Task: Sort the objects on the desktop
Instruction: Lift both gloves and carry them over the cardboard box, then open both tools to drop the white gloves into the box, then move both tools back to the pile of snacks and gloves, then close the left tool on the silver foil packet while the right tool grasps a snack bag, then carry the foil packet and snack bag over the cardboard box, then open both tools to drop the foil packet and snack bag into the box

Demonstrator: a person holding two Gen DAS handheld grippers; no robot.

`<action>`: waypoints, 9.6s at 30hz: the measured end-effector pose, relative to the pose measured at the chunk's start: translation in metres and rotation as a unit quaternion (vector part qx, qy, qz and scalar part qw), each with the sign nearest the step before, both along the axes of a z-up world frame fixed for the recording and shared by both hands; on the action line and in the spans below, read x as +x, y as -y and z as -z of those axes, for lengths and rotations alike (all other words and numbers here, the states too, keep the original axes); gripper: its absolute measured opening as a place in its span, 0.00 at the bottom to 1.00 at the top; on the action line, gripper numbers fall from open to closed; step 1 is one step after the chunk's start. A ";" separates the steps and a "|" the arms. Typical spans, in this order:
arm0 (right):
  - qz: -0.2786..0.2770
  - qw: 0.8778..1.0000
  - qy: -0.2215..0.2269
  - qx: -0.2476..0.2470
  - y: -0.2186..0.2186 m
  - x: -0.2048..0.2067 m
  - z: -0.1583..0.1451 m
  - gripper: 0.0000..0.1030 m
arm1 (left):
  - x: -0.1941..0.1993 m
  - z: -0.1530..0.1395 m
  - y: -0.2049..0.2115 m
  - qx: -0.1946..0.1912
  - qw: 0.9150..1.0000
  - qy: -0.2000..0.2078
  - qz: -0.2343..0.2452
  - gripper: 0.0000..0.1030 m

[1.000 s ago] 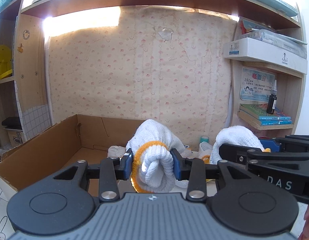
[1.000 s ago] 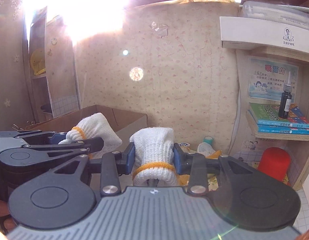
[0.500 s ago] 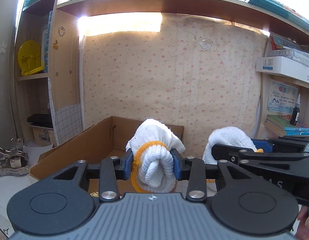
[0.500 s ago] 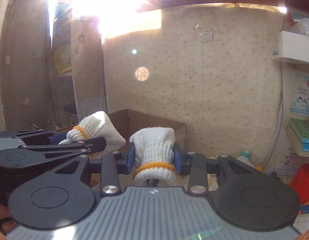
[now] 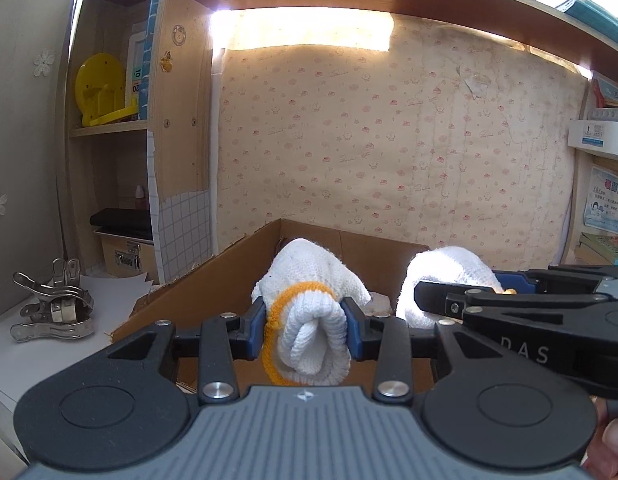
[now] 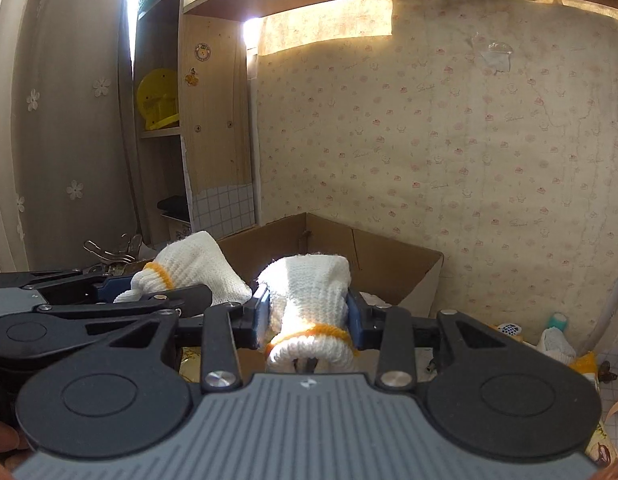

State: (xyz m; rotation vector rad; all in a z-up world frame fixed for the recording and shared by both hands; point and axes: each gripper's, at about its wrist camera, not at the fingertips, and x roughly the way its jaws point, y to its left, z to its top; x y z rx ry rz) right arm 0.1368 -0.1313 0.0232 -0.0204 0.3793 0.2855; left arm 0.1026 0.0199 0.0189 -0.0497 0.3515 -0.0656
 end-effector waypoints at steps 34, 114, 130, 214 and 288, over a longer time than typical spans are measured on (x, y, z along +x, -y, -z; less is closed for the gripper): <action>-0.002 0.999 -0.034 -0.014 -0.011 0.055 0.022 0.45 | 0.035 0.017 -0.013 -0.001 0.999 -0.033 -0.026 0.44; 0.215 0.976 -0.038 0.007 0.201 -0.085 0.060 0.58 | 0.010 0.103 0.192 0.072 0.966 -0.070 0.239 0.82; 0.192 0.975 -0.105 -0.040 0.206 -0.021 0.096 0.66 | 0.027 0.117 0.193 0.058 0.963 -0.102 0.243 0.84; 0.095 0.994 -0.004 -0.062 0.057 -0.042 -0.009 0.40 | -0.031 0.003 0.054 -0.002 0.997 0.012 0.082 0.61; 0.000 0.998 -0.053 -0.037 -0.028 0.092 0.011 0.50 | 0.046 0.021 -0.019 -0.009 0.999 -0.039 0.009 0.62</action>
